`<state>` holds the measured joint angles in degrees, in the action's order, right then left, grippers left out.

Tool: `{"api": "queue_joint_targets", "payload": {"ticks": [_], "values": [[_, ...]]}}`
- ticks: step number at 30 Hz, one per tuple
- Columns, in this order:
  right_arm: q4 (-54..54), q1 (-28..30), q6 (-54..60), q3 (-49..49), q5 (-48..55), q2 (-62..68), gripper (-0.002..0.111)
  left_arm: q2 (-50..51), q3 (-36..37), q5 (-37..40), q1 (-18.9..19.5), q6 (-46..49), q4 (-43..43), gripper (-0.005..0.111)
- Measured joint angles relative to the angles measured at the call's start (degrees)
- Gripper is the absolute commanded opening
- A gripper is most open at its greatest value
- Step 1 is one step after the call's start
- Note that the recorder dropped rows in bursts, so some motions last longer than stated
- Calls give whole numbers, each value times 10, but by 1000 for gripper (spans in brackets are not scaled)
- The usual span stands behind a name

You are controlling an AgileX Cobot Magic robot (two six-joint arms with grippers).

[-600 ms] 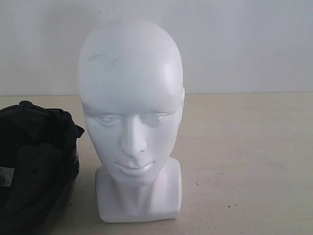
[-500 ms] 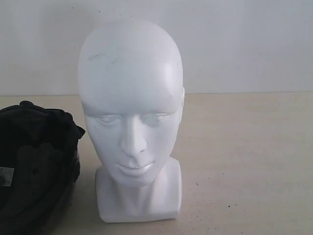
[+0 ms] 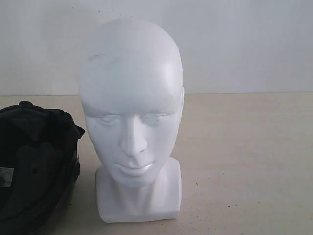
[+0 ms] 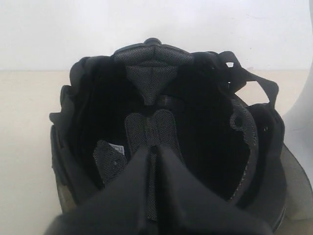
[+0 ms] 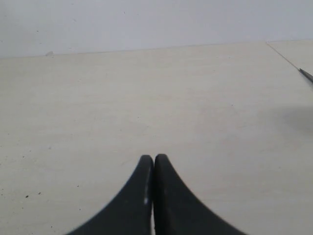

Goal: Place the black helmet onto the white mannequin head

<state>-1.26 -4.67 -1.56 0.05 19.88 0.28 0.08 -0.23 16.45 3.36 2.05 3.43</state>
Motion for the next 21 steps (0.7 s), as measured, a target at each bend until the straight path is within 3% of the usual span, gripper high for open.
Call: {"api": "queue_joint_targets", "payload": {"ticks": [3, 6, 8, 15, 21], "values": [[0, 0, 0, 0, 0, 0, 0, 0, 0, -42, 0, 1, -18, 5], [0, 0, 0, 0, 0, 0, 0, 0, 0, -195, 0, 3, -23, 5], [0, 0, 0, 0, 0, 0, 0, 0, -6, -239, 0, 3, -23, 5], [0, 0, 0, 0, 0, 0, 0, 21, -134, -234, 0, 4, -25, 5], [0, 0, 0, 0, 0, 0, 0, 26, -147, -237, 0, 5, -25, 5]]}}
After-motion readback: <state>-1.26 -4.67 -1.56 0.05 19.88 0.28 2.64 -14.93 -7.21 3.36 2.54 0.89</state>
